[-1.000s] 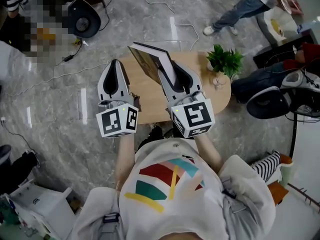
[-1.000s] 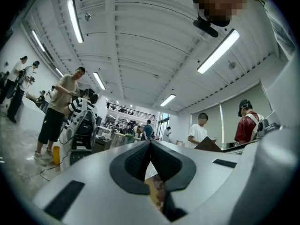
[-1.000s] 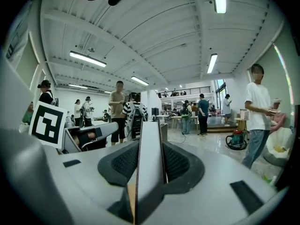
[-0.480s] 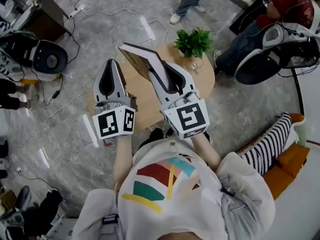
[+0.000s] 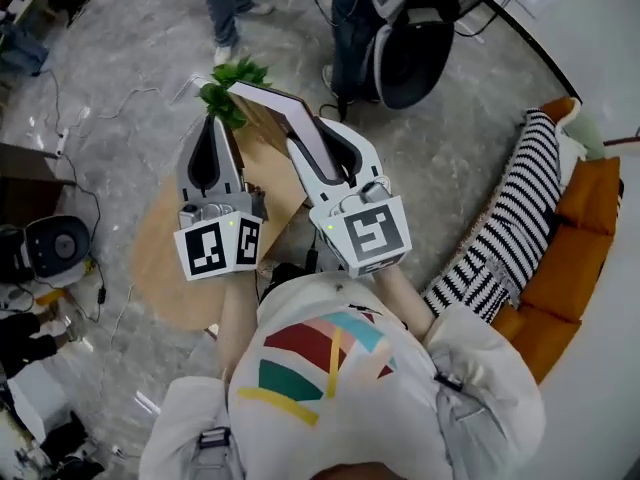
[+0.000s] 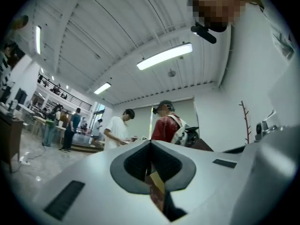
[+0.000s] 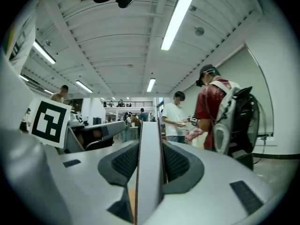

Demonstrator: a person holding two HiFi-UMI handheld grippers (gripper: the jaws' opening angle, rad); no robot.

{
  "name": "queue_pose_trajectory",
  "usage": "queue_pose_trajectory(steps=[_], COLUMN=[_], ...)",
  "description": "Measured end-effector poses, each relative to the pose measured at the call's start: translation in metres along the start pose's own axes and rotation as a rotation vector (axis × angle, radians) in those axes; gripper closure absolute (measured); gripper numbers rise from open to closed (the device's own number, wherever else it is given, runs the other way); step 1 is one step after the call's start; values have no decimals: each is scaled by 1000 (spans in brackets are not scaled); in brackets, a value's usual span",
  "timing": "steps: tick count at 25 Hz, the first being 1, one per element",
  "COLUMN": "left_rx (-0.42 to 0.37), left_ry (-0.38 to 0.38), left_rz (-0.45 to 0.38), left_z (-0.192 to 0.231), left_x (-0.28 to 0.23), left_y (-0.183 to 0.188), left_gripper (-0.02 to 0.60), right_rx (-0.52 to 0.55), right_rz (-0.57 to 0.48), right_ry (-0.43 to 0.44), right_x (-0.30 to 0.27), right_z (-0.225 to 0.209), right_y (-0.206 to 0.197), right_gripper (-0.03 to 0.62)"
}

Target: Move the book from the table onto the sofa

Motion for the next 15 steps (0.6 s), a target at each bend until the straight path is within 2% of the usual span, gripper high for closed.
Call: queue_pose_trajectory(steps=[4, 9, 12, 15], left_rx=[32, 36, 39, 61], left_ry=[-144, -433, -635, -837], left_rz=[5, 24, 19, 33], left_z=[-110, -266, -351, -419], left_x=[-73, -143, -158, -165], left_y=[-18, -30, -34, -43], left_gripper=[575, 575, 575, 574], right_rx=[-15, -69, -122, -158], right_rz=[23, 11, -12, -25], right_ry=[-159, -469, -675, -884], right_x=[61, 170, 237, 289], right_z=[-107, -218, -255, -269], right_y=[-16, -32, -44, -57], right_gripper=[436, 436, 436, 436])
Point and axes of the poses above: the fingertips, and each gripper's own axes: x backward along the fingers, z to its left, y out of its top, the point moved 7 cm from there along x, backward along the fingers, and after that the axes turned 8 degrees about z, right-handed, at the moved point
